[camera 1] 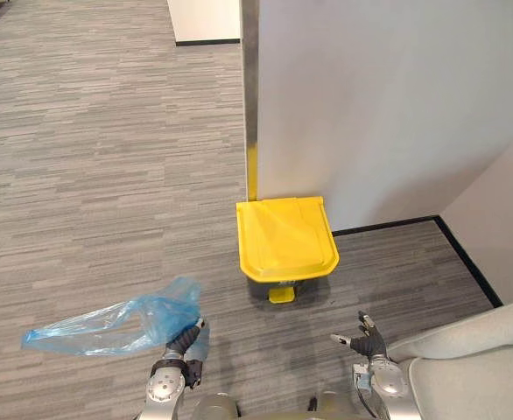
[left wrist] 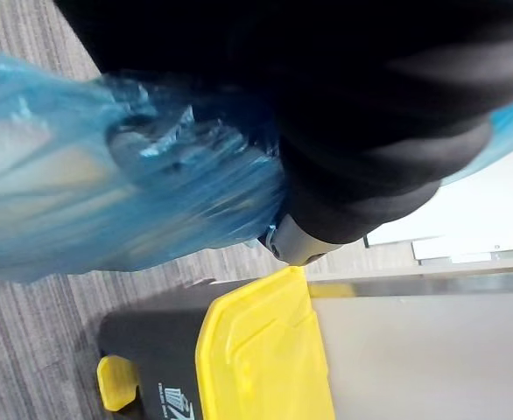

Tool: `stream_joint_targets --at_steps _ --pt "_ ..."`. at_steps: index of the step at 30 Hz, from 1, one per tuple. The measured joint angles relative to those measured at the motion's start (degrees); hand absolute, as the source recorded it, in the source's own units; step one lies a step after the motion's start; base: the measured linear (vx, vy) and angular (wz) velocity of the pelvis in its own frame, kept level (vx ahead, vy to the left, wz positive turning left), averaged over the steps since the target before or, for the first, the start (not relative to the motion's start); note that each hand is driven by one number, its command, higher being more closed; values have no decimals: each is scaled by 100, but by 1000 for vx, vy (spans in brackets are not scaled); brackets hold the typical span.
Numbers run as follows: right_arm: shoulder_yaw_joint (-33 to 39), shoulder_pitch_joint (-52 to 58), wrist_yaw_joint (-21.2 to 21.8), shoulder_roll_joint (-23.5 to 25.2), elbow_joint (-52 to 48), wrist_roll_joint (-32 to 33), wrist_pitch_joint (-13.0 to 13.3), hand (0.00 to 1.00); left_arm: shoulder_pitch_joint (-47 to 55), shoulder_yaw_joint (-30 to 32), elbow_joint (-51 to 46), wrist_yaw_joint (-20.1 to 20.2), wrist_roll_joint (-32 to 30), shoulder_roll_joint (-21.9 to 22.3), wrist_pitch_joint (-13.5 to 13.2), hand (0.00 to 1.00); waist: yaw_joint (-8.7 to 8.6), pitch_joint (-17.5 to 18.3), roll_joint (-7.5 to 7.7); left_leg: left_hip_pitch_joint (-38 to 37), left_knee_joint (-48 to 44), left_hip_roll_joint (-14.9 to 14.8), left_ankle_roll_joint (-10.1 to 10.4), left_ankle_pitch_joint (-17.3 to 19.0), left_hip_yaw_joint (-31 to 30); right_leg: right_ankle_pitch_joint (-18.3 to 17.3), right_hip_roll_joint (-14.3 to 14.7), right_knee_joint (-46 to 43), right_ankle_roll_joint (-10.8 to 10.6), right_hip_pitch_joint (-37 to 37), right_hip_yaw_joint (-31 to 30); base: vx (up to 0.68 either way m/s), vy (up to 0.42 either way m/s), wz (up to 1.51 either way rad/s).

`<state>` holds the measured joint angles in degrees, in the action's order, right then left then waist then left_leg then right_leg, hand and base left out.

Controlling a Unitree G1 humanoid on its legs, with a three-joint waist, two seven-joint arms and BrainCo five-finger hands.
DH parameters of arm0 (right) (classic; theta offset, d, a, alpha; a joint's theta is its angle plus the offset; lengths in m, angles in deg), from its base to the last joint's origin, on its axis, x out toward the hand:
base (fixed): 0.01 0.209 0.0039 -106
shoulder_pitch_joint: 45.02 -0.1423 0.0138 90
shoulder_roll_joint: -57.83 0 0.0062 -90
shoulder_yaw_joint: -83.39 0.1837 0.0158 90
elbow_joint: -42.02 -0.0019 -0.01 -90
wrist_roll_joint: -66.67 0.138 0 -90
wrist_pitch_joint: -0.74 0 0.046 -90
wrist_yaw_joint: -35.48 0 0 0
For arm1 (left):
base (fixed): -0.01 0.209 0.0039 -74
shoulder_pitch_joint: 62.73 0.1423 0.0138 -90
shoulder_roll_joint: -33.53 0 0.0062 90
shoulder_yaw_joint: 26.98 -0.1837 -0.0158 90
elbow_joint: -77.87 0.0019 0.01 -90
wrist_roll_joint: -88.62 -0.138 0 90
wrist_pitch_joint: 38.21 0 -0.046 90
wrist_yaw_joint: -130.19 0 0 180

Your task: Gather rubbish on tea table into small bin, then transfer packed bag to large trash can.

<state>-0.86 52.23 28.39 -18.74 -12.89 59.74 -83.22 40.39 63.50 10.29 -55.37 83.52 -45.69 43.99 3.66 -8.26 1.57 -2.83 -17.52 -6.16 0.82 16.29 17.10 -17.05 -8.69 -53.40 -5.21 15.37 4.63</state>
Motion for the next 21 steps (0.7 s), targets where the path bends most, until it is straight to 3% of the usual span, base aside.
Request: stream_joint_targets --at_steps 2,3,4,6,9,10,12,14,15,16,18,19,20,21 --pt "-5 51 1 -6 8 0 0 0 -42 25 16 8 1 30 0 100 -66 0 -2 -196 -19 -153 136 88 -166 -116 312 665 134 395 -14 289 -184 49" --pt "-8 130 -2 7 14 0 2 0 -44 45 26 10 2 4 -10 100 -128 74 119 -214 -97 -126 303 165 -355 295 467 1949 185 421 -118 399 -240 73" --pt "-4 171 -12 -24 49 -2 6 0 -66 80 109 11 -1 -29 -19 100 -154 114 193 -227 -144 -101 425 246 -481 647 479 2164 421 371 -152 408 -224 51" --pt "30 150 -20 -178 230 6 -20 0 -105 120 276 18 -1 219 31 100 -98 192 -93 -118 -321 -340 425 198 -772 668 652 2333 566 168 29 362 -166 16" --pt "147 195 -23 -255 242 17 -20 0 -107 108 281 34 -1 500 30 100 -142 172 -267 31 -211 -347 453 201 -836 661 659 2710 578 -279 312 266 -116 47" --pt "173 230 -23 -235 244 26 -20 0 -152 63 281 45 -1 506 8 100 -136 168 -290 129 -224 -354 500 -29 -790 659 676 2866 581 -589 520 159 -48 70" --pt "159 319 -24 -175 251 60 -3 0 -145 66 270 46 1 473 -4 100 -128 226 -173 261 -628 -368 587 -144 -796 609 635 3030 568 -794 607 133 -42 55" --pt "126 307 -21 -109 241 101 15 0 -166 42 263 50 6 515 -6 100 -87 239 -134 781 -1676 -525 620 -297 -716 593 608 3483 547 -1112 725 95 0 34" --pt "127 321 -21 -102 242 140 14 0 -158 26 263 52 6 515 -4 100 -98 230 -144 871 -1891 -568 617 -369 -658 612 597 3610 535 -1223 777 102 75 40" --pt "147 344 -22 -70 257 213 9 0 -151 25 263 53 7 506 -2 100 -106 178 -49 1017 -2198 -617 548 -450 -520 668 506 3830 520 -1448 864 80 70 45" --pt "298 364 -31 -29 290 252 7 0 -185 12 272 53 7 504 -8 100 -136 181 -65 995 -1737 -809 357 -351 -176 696 435 3891 496 -1586 978 70 75 38" --pt "457 359 -37 -39 318 302 8 0 -241 5 278 54 7 503 -10 100 -137 183 -174 984 -1098 -896 306 -601 -36 724 459 3913 437 -1588 1013 64 113 16" --pt "520 295 -42 -16 441 319 -2 0 -292 16 318 50 7 452 -5 100 -124 222 -197 894 -863 -791 300 -616 -4 792 424 4019 347 -1596 980 80 153 18" --pt "510 298 -34 -8 465 356 -1 0 -305 -13 322 50 7 378 -7 100 -126 235 -117 773 -529 -639 283 -652 24 850 403 4206 279 -1601 950 51 92 15"
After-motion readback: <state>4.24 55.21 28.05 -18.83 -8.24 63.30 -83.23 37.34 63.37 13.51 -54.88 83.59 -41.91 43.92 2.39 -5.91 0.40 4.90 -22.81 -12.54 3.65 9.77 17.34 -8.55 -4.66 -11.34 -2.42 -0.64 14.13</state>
